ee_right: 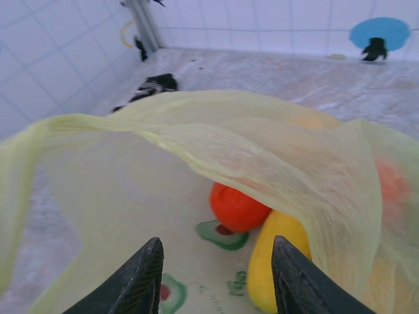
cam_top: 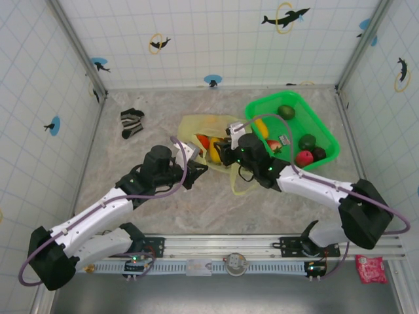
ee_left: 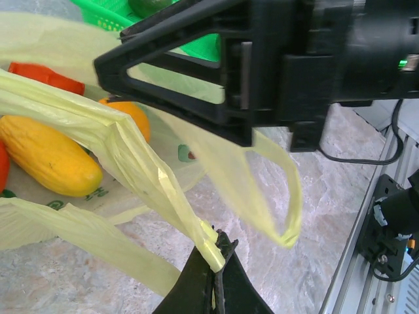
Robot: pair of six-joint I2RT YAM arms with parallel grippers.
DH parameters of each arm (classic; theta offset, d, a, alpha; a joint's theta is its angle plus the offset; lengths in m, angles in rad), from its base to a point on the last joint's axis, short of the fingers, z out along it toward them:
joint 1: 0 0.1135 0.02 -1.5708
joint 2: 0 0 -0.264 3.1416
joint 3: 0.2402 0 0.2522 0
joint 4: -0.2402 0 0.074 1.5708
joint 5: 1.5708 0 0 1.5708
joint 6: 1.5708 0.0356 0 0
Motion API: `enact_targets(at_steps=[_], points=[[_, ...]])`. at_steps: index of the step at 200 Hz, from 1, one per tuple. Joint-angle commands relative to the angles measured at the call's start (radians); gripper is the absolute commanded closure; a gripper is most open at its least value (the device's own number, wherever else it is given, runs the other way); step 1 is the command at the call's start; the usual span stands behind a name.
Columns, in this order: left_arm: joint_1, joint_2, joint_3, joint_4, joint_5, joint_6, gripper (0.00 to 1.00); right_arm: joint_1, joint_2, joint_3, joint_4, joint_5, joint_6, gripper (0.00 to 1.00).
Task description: Place the fake fruits into the plastic bag and tie a complex knot
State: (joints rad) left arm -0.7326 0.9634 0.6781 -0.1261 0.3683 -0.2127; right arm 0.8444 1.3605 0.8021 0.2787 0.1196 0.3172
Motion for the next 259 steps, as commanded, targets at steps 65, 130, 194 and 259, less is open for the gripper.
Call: enact_targets(at_steps=[65, 130, 194, 259], points=[[-0.007, 0.018, 0.044, 0.010, 0.046, 0.040, 1.00, -0.049, -0.293, -0.149, 0.049, -0.079, 0.091, 0.52], [-0.007, 0.010, 0.021, 0.043, 0.061, 0.060, 1.00, -0.413, -0.230, -0.001, -0.375, -0.029, 0.145, 0.44], [-0.011, 0.000, -0.043, 0.081, 0.036, 0.051, 1.00, -0.615, -0.012, 0.162, -0.595, -0.076, 0.148, 0.36], [-0.017, -0.006, -0.083, 0.118, 0.049, 0.036, 1.00, -0.649, 0.255, 0.367, -0.797, -0.091, 0.128, 0.32]])
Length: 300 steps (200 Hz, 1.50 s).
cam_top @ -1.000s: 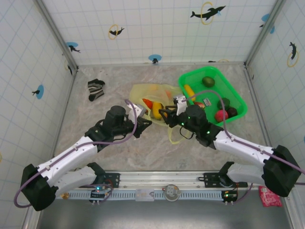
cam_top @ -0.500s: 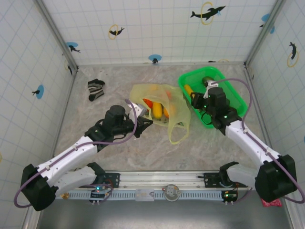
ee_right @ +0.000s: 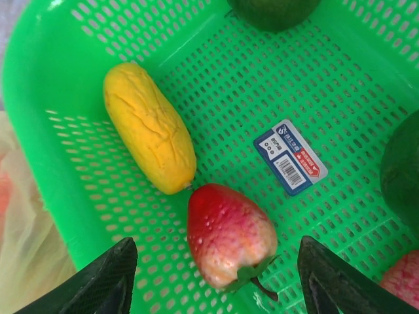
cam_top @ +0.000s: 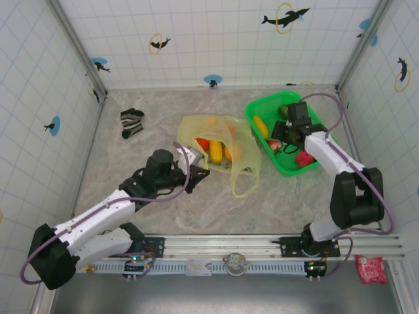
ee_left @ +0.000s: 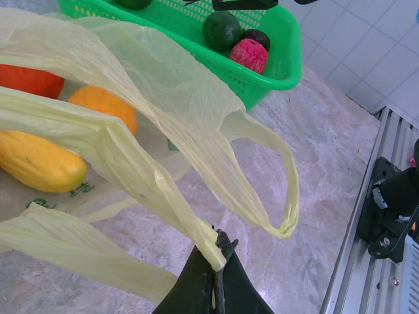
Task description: Place the fake fruits into the plastic bag and tie a complex knot
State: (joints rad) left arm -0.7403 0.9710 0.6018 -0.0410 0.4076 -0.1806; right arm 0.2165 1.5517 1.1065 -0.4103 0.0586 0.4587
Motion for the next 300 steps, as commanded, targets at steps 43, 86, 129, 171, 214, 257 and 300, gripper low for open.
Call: enact_targets(at_steps=[43, 86, 129, 171, 214, 257, 300], points=[[-0.026, -0.035, -0.018, 0.033, -0.022, 0.011, 1.00, -0.051, 0.187, 0.104, -0.130, -0.084, -0.051, 0.27], [-0.037, -0.036, -0.018, 0.024, -0.045, 0.026, 1.00, -0.060, 0.266, 0.092, -0.075, -0.161, -0.038, 0.26], [-0.037, -0.031, -0.019, 0.020, -0.057, 0.033, 1.00, -0.049, 0.290, 0.053, -0.029, -0.133, -0.021, 0.32], [-0.037, -0.022, -0.015, 0.018, -0.056, 0.036, 1.00, -0.055, 0.234, -0.002, 0.010, -0.121, -0.009, 0.34], [-0.037, -0.019, -0.015, 0.015, -0.058, 0.036, 1.00, -0.058, 0.173, 0.012, -0.042, -0.130, -0.016, 0.26], [-0.038, -0.024, -0.014, 0.014, -0.059, 0.039, 1.00, -0.058, 0.141, -0.037, -0.064, -0.188, 0.013, 0.24], [-0.037, -0.028, -0.015, 0.012, -0.063, 0.040, 1.00, -0.069, 0.125, -0.068, -0.070, -0.176, 0.033, 0.25]])
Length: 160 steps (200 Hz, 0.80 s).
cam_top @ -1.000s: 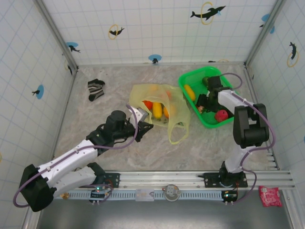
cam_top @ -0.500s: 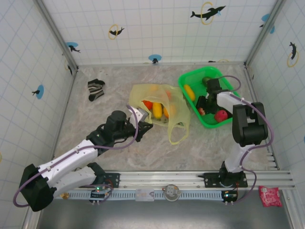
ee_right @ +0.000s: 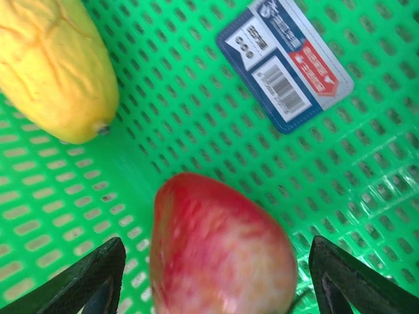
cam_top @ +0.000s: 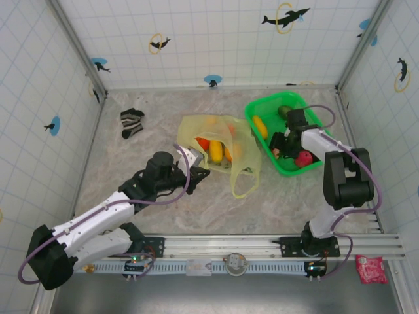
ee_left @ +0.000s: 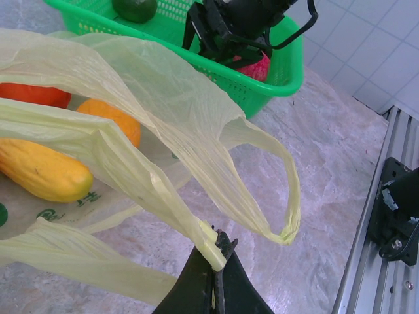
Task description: Place the fake fruits into the plastic bag and tie a complex knot
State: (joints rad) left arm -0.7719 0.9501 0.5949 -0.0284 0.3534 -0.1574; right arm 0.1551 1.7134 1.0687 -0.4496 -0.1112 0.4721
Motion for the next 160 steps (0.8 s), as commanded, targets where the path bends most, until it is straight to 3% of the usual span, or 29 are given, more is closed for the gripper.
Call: enact_targets(at_steps=[1, 62, 160], points=[[-0.006, -0.007, -0.009, -0.001, -0.009, 0.017, 1.00, -0.008, -0.037, -0.031, -0.030, -0.007, 0.020, 0.25], [-0.006, -0.009, -0.009, -0.002, -0.013, 0.021, 1.00, -0.023, -0.017, -0.071, 0.015, -0.035, 0.029, 0.32], [-0.006, -0.006, -0.007, -0.007, -0.021, 0.025, 1.00, -0.062, -0.007, -0.056, 0.074, 0.057, 0.074, 0.43]])
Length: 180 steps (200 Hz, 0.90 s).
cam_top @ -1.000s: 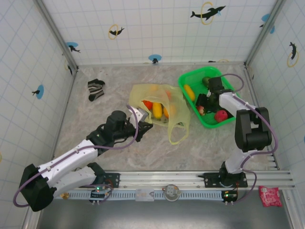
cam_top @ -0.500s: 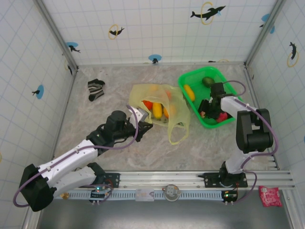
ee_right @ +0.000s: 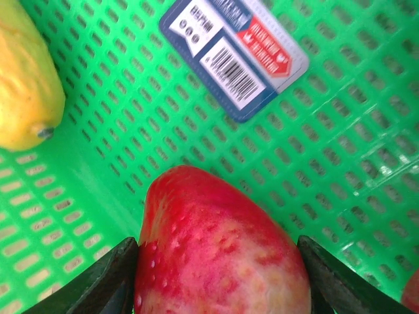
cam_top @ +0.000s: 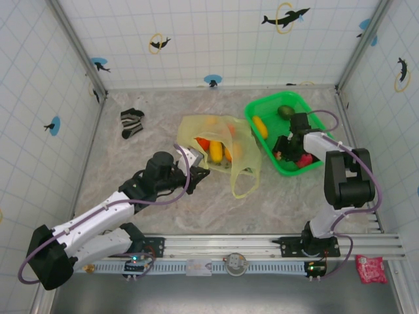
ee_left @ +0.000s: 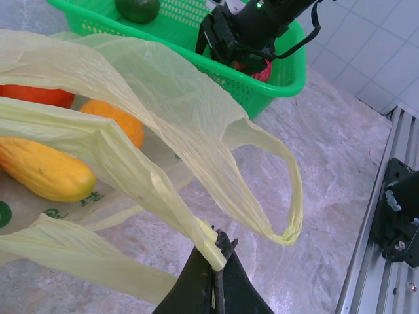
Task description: Place the fake fruits into the plastic bag and tie a complex knot
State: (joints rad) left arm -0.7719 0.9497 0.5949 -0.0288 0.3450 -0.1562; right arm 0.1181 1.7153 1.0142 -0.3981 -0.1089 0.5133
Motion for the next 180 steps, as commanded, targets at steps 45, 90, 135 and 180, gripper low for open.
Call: enact_targets(at_steps=[45, 90, 135, 180], points=[[-0.006, -0.003, -0.007, -0.006, -0.014, 0.024, 1.00, -0.040, -0.039, 0.034, 0.043, 0.076, 0.051, 0.45], [-0.006, -0.003, -0.005, -0.008, -0.021, 0.026, 1.00, -0.032, -0.074, 0.047, 0.041, 0.066, 0.029, 0.45], [-0.006, 0.002, -0.003, -0.008, -0.019, 0.025, 1.00, -0.010, -0.199, 0.020, 0.079, 0.062, 0.000, 0.45], [-0.006, 0.015, 0.008, -0.008, -0.013, 0.014, 1.00, 0.017, -0.318, 0.012, 0.100, -0.025, -0.010, 0.46]])
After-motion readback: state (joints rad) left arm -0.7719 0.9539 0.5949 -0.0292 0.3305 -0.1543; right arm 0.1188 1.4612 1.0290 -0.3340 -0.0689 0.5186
